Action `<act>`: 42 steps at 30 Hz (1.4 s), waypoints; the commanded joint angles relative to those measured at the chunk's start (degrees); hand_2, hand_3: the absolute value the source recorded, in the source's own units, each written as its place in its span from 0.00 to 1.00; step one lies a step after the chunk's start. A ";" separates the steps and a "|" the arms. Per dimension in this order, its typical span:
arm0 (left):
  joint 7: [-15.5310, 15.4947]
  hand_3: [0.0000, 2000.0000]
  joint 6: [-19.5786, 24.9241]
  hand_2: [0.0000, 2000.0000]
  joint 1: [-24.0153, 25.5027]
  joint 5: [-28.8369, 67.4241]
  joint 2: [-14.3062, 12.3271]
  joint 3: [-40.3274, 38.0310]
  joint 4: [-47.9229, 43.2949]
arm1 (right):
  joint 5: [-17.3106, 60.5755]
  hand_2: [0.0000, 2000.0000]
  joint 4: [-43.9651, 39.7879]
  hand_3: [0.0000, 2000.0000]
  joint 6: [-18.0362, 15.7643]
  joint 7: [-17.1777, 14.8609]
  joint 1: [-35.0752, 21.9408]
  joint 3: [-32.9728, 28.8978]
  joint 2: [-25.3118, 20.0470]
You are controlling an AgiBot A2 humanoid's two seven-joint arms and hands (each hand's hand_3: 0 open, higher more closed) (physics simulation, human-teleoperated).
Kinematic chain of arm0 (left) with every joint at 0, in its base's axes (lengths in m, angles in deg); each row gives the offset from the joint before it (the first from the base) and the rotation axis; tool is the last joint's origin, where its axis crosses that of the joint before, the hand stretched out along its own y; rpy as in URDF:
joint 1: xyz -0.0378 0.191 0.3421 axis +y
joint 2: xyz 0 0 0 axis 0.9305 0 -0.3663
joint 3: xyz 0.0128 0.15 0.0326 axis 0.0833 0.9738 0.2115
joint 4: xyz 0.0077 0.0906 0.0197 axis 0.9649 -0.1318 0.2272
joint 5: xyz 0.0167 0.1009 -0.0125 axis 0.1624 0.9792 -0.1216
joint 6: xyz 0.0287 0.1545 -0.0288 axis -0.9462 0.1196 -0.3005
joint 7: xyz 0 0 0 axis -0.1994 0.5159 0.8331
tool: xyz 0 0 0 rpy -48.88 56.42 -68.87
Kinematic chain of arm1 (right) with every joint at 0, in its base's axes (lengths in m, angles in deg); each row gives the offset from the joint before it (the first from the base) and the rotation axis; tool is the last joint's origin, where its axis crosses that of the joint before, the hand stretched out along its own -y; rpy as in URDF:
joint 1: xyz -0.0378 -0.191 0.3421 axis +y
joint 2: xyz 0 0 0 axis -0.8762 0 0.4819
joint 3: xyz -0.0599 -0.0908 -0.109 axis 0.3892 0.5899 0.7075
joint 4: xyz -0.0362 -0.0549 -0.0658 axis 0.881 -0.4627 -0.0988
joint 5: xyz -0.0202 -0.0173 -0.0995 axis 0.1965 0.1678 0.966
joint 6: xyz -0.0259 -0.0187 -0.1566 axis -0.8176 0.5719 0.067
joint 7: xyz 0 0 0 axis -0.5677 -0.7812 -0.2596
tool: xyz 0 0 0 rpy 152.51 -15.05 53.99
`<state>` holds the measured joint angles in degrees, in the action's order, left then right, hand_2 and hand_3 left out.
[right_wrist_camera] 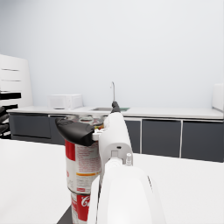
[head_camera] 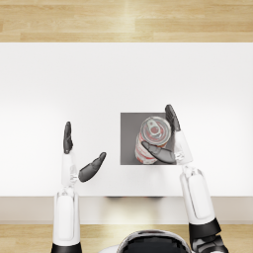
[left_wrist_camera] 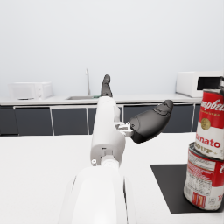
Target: Pick up the red can on the left and place it in the middle, then pick up the red can on the right and place it on top of the can in the middle
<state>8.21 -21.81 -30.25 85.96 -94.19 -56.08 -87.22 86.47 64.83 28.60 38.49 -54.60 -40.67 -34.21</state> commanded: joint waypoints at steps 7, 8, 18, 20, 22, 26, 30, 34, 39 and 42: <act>0.00 0.00 0.00 0.00 -0.67 0.00 -0.33 0.29 -1.24 | 0.00 0.00 8.27 0.00 0.87 0.04 -0.38 -3.89 -0.64; 0.00 0.00 0.00 0.00 -1.57 0.00 -0.39 0.50 -1.96 | 0.00 0.00 9.02 0.00 0.90 0.04 -0.41 -4.39 -0.71; 0.00 0.00 0.00 0.00 -5.11 0.00 -0.66 -1.71 -2.81 | -0.01 0.00 14.73 0.00 0.97 17.26 -0.66 -17.11 -0.96; 0.00 0.00 0.00 0.00 -6.12 0.00 -0.48 -3.41 -2.31 | -0.01 0.00 14.97 0.00 0.97 18.61 -0.16 -20.22 -0.99; 0.00 0.00 0.00 0.00 -6.58 0.00 -0.37 -4.85 -1.48 | -0.02 0.00 14.62 0.00 0.97 19.31 0.17 -22.34 -1.00; 0.00 0.00 0.00 0.00 -5.24 -0.01 -0.70 -6.71 -1.44 | -0.03 0.00 14.24 0.00 0.97 19.85 1.69 -23.22 -1.31; 0.00 0.00 0.00 0.00 -4.93 -0.01 -0.81 -6.23 -1.29 | -0.03 0.00 14.16 0.00 0.97 20.00 2.25 -22.70 -1.35; 0.00 0.00 0.00 0.00 -4.79 -0.01 -0.86 -6.56 -1.27 | -0.03 0.00 14.11 0.00 0.97 20.03 2.59 -22.96 -1.43; 0.00 0.00 0.00 0.00 -4.75 -0.01 -0.88 -6.66 -1.26 | -0.03 0.00 14.09 0.00 0.97 20.04 2.68 -23.03 -1.45; 0.00 0.00 0.00 0.00 -4.74 -0.01 -0.88 -6.68 -1.26 | -0.03 0.00 14.09 0.00 0.97 20.05 2.69 -23.05 -1.45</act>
